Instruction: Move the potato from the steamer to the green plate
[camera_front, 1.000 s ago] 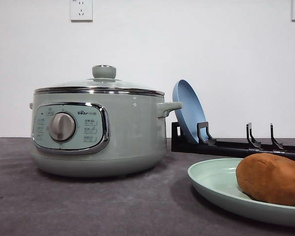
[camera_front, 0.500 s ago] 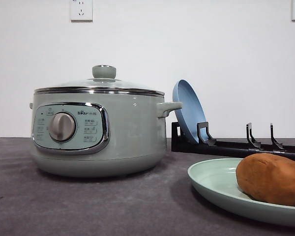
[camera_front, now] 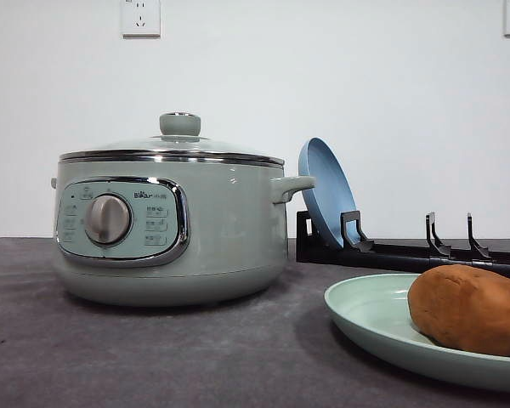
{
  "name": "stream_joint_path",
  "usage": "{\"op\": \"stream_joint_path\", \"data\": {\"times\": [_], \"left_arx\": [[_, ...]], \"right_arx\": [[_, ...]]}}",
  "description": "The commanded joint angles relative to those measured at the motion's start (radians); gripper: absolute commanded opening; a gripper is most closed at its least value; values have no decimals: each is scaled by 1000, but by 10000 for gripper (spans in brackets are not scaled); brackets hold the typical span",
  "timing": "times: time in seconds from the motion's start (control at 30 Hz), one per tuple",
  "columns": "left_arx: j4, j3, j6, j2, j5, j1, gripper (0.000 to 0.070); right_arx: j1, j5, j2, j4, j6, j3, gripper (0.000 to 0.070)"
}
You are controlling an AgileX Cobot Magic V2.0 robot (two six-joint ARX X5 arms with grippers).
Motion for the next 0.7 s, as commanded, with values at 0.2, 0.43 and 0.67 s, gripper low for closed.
{"op": "stream_joint_path", "data": {"times": [0.2,0.43,0.67], "left_arx": [[1,-20,15,-1,-5,2,0],[2,-20,15,-1,-6,2,0],[1,-20,15,-1,-5,2,0]], "right_arx": [[1,2,-2,10,-10,-5,10],[1,2,-2,10,-10,-5,10],[1,2,-2,10,-10,-5,10]]}}
